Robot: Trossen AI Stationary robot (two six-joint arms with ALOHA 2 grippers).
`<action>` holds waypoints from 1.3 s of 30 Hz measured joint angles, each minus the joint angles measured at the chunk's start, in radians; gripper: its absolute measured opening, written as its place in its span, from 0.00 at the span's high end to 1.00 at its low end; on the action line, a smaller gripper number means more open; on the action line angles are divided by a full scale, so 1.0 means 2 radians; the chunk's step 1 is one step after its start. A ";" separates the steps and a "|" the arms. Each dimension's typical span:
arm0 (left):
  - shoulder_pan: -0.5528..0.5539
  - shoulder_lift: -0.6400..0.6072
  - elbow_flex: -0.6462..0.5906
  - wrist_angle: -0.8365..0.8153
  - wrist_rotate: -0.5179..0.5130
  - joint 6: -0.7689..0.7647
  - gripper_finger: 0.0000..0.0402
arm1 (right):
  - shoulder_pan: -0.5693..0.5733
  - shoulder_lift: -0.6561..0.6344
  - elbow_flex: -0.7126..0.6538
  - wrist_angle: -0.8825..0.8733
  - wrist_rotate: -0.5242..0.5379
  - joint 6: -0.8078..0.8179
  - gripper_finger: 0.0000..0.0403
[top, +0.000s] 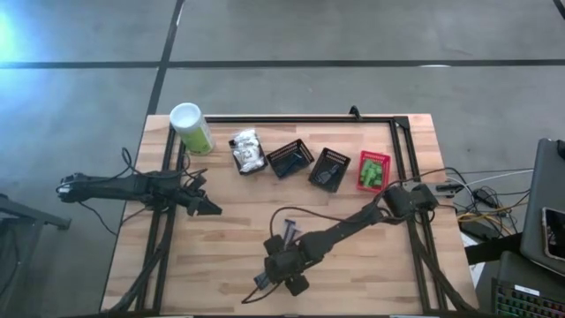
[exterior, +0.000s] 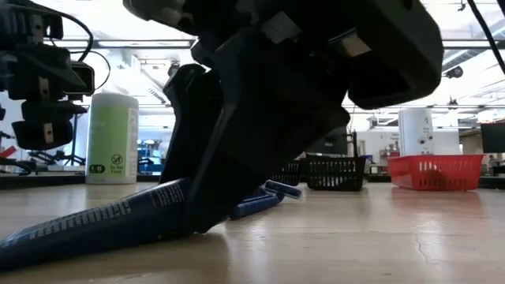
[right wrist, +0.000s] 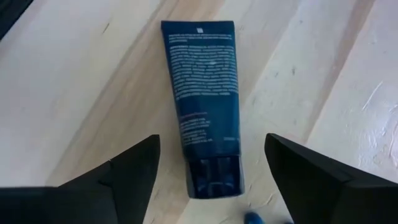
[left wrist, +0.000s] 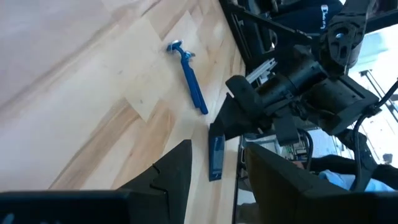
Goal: Pick & Place Travel size toiletries
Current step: Put the shave cream into the right black bin
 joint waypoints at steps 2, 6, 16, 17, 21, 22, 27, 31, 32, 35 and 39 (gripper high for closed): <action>0.000 0.000 0.000 0.000 -0.005 0.000 0.62 | 0.000 0.000 -0.007 0.013 0.000 0.007 0.32; 0.000 0.000 0.000 0.000 -0.006 0.000 0.62 | 0.001 0.000 -0.016 0.024 0.000 0.016 0.37; 0.000 0.000 0.000 0.000 -0.006 -0.021 0.62 | 0.000 -0.001 -0.012 0.008 0.001 0.097 0.58; 0.000 0.000 0.000 0.000 -0.006 -0.024 0.62 | -0.001 -0.004 -0.009 0.006 0.001 0.105 0.61; 0.000 0.000 0.000 0.000 -0.006 -0.032 0.62 | -0.001 -0.023 -0.007 -0.001 0.001 0.098 0.70; 0.000 0.000 0.000 0.000 -0.006 -0.034 0.62 | -0.002 -0.028 -0.007 -0.009 0.002 0.104 0.70; 0.000 0.000 0.000 0.001 -0.006 -0.045 0.62 | -0.011 -0.072 -0.007 -0.059 0.035 0.166 0.70; 0.000 0.000 -0.001 0.003 -0.008 -0.045 0.62 | -0.020 -0.119 -0.007 -0.098 0.134 0.271 0.69; 0.000 0.000 -0.001 0.004 -0.011 -0.045 0.62 | -0.024 -0.129 -0.009 -0.109 0.159 0.319 0.69; 0.000 0.000 -0.001 0.004 -0.024 -0.045 0.62 | -0.035 -0.151 -0.012 -0.159 0.244 0.495 0.69; 0.000 -0.001 -0.002 0.009 -0.038 -0.045 0.62 | -0.039 -0.180 -0.012 -0.291 0.332 0.745 0.69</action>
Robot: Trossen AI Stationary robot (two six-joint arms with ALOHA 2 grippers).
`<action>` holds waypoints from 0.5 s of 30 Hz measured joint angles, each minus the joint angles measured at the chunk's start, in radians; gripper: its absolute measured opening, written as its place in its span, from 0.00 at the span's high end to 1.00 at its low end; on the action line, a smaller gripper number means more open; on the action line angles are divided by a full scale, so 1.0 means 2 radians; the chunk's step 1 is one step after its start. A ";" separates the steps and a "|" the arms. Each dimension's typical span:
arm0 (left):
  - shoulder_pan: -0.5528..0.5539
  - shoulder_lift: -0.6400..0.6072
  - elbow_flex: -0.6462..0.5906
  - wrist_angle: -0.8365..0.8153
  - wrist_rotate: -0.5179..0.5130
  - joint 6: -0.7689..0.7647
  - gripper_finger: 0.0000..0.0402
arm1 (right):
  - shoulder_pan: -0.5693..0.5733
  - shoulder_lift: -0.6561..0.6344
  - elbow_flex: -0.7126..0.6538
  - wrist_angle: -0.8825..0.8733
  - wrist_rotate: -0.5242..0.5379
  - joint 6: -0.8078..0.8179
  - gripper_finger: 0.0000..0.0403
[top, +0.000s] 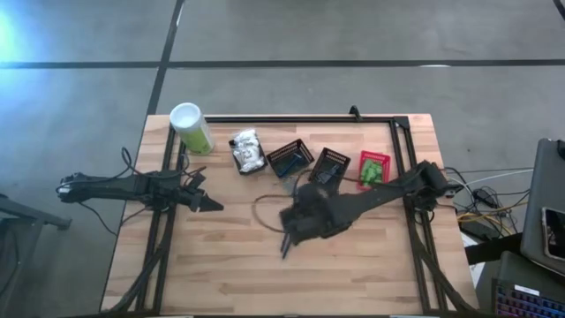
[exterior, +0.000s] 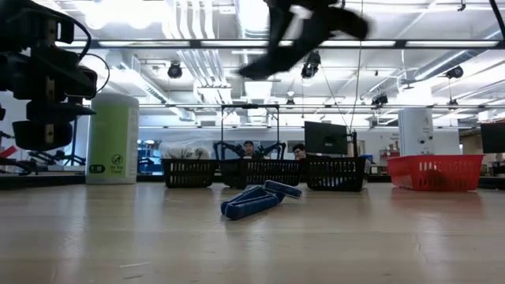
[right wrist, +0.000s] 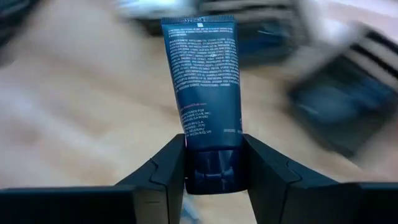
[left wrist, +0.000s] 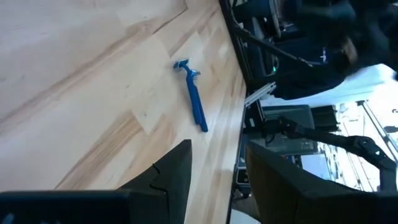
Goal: Pick & Place Travel size toiletries
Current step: Put the shave cream into the right black bin
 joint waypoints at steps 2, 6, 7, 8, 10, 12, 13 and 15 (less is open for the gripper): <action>0.000 0.000 0.000 0.001 -0.002 0.000 0.62 | 0.005 -0.008 -0.003 -0.086 0.010 0.123 0.69; 0.000 0.000 0.000 0.001 -0.002 0.000 0.62 | 0.014 -0.022 -0.026 -0.200 -0.011 0.280 0.68; 0.000 0.000 0.000 0.001 -0.002 0.000 0.62 | 0.012 -0.030 -0.038 -0.207 -0.021 0.294 0.69; 0.000 0.000 0.000 0.002 -0.002 0.000 0.62 | 0.007 -0.042 -0.053 -0.207 -0.031 0.298 0.69; 0.000 0.000 0.000 0.003 -0.002 0.000 0.62 | -0.006 -0.066 -0.089 -0.185 -0.045 0.299 0.69; 0.000 0.000 0.000 0.003 -0.002 0.000 0.62 | -0.025 -0.090 -0.131 -0.136 -0.050 0.291 0.69; 0.000 0.000 0.000 0.003 -0.002 0.000 0.62 | -0.036 -0.104 -0.154 -0.108 -0.055 0.281 0.68; 0.000 0.000 0.000 0.004 -0.002 0.000 0.62 | -0.063 -0.132 -0.200 -0.050 -0.071 0.253 0.68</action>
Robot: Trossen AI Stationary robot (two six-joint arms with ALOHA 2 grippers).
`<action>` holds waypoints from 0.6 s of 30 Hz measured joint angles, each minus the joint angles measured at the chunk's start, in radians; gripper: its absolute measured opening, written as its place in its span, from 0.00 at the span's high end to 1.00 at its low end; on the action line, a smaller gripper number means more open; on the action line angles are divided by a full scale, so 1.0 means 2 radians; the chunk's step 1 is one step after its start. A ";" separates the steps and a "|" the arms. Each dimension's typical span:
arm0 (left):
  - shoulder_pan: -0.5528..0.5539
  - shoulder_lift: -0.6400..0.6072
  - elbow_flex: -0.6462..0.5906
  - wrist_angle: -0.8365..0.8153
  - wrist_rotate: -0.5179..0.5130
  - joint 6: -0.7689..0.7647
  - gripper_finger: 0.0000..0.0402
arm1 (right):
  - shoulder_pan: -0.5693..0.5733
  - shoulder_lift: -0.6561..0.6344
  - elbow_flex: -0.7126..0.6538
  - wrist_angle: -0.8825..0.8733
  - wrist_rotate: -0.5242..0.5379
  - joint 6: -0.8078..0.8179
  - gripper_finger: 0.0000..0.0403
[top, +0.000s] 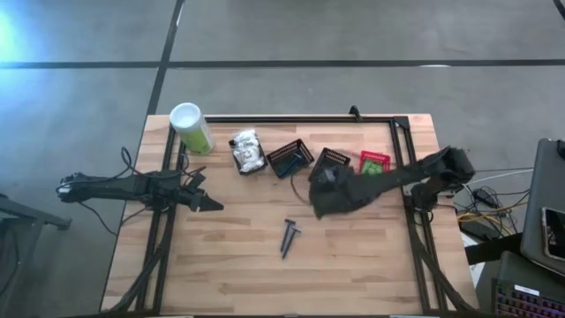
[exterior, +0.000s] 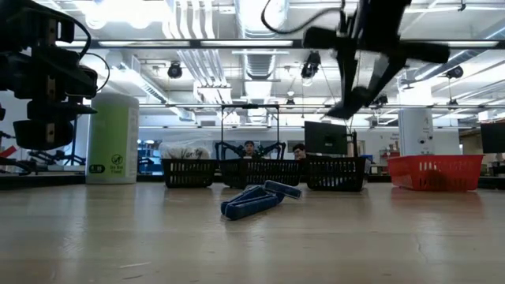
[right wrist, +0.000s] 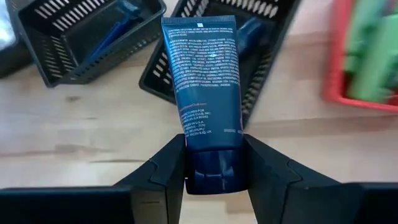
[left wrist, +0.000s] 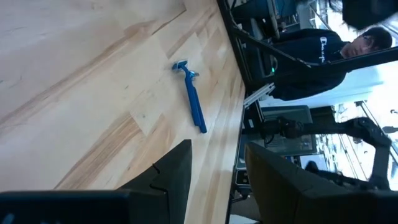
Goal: Pick & Place Travel size toiletries
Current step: Put the shave cream into the right black bin
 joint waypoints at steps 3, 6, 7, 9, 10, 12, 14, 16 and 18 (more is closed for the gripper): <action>0.000 0.000 0.000 0.000 0.000 0.000 0.62 | -0.047 -0.038 -0.065 0.097 -0.029 -0.061 0.68; 0.000 0.000 0.000 0.001 0.000 0.000 0.62 | -0.086 -0.062 -0.113 0.153 -0.040 -0.088 0.69; 0.000 0.000 0.000 0.002 0.000 0.000 0.62 | -0.097 -0.068 -0.124 0.169 -0.047 -0.095 0.68; 0.000 0.000 0.000 0.002 0.000 0.000 0.62 | -0.118 -0.076 -0.145 0.197 -0.069 -0.108 0.67; 0.000 0.000 0.000 0.002 0.001 0.000 0.62 | -0.129 -0.079 -0.155 0.208 -0.082 -0.117 0.67; 0.000 0.000 0.000 0.002 0.001 0.000 0.62 | -0.146 -0.079 -0.171 0.234 -0.097 -0.134 0.66; 0.000 0.000 0.000 0.002 0.001 0.000 0.62 | -0.159 -0.079 -0.181 0.245 -0.102 -0.143 0.66; 0.000 0.000 0.000 0.002 0.001 0.000 0.62 | -0.167 -0.076 -0.183 0.245 -0.102 -0.149 0.66; 0.000 0.000 0.000 0.002 0.000 0.000 0.62 | -0.174 -0.073 -0.185 0.245 -0.101 -0.158 0.65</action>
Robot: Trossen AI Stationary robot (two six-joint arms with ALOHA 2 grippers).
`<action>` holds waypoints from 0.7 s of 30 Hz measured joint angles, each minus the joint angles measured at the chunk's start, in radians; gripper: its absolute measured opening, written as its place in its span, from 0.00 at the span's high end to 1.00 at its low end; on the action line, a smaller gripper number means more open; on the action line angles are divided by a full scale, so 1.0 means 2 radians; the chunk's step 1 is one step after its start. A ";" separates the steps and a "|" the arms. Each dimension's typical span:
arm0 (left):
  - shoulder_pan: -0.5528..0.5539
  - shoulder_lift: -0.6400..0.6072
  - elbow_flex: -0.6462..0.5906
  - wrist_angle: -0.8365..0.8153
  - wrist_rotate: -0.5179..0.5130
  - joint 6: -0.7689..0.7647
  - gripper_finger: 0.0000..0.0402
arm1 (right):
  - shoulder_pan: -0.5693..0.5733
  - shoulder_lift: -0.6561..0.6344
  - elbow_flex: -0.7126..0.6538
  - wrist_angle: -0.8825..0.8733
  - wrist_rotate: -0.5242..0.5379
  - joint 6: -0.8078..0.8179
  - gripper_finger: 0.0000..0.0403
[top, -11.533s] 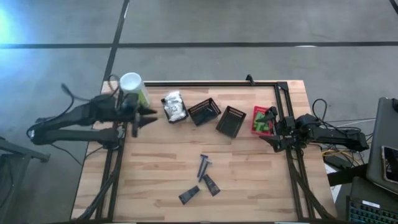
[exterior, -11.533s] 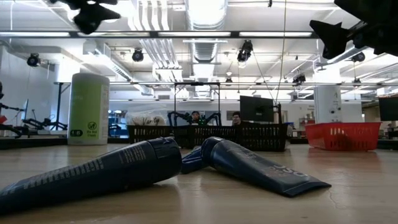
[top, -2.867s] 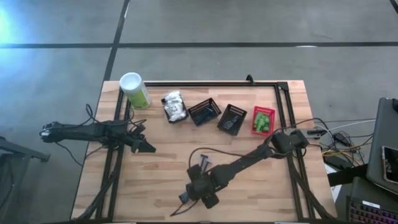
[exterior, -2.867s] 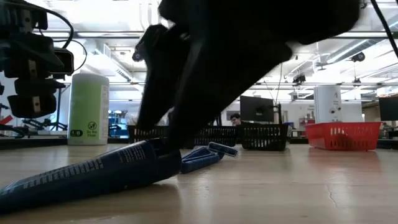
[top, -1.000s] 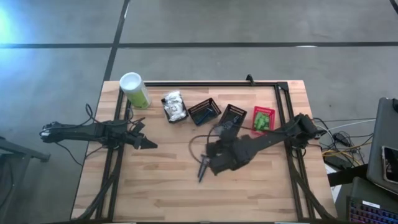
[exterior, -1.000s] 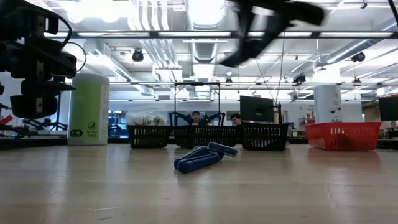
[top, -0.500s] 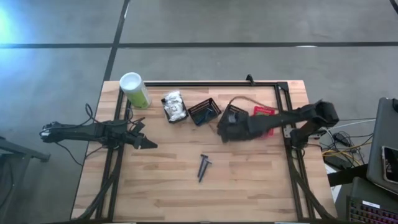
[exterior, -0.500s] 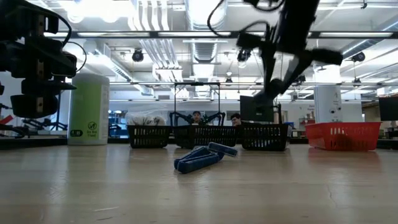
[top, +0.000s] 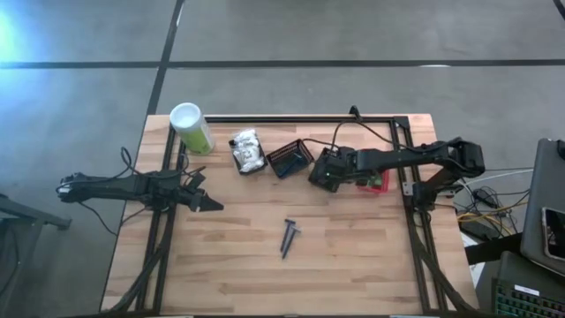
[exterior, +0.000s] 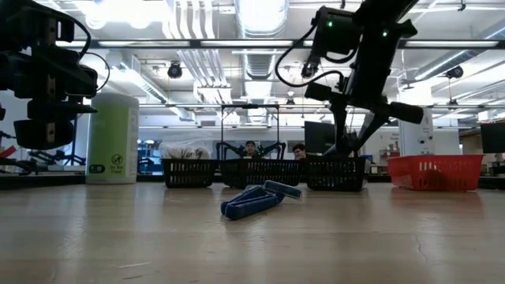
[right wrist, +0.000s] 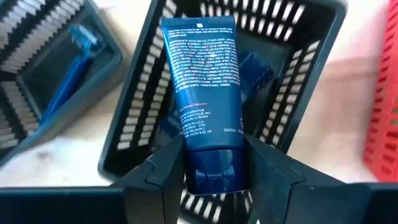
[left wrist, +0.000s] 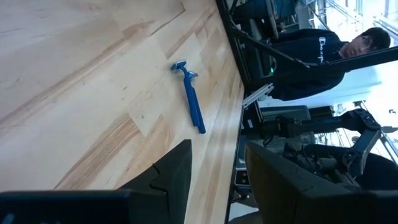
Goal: Pick & Place Travel size toiletries
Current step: Put the shave cream into the right black bin
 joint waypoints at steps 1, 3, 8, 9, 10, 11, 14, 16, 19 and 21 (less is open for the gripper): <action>0.000 0.000 0.000 0.000 0.000 0.000 0.62 | -0.003 0.000 0.000 -0.001 0.003 -0.001 0.65; 0.000 0.000 0.000 0.000 0.000 0.000 0.62 | -0.007 0.003 0.003 0.000 0.014 -0.002 0.63; 0.000 0.000 0.000 0.000 0.000 0.000 0.62 | -0.018 0.005 0.005 0.000 0.014 -0.011 0.54; 0.000 0.000 0.000 0.000 0.000 0.000 0.62 | -0.020 0.006 0.004 -0.002 0.011 -0.011 0.52; 0.000 0.000 0.000 0.000 0.000 0.000 0.62 | -0.021 0.006 0.004 -0.003 0.009 -0.011 0.51; 0.000 0.000 0.000 0.000 0.000 0.000 0.62 | -0.021 0.006 0.004 -0.001 0.009 -0.011 0.49; 0.000 0.000 0.000 0.000 0.000 0.000 0.62 | -0.015 0.006 0.012 -0.002 0.011 -0.025 0.45; 0.000 0.000 0.000 0.000 0.000 0.000 0.62 | 0.000 0.006 0.029 -0.001 0.027 -0.055 0.42; 0.000 0.000 0.000 0.000 0.000 0.000 0.62 | 0.043 0.005 0.069 0.007 0.081 -0.139 0.39; 0.000 0.000 0.000 0.000 0.000 0.000 0.62 | 0.077 0.005 0.097 0.034 0.121 -0.224 0.37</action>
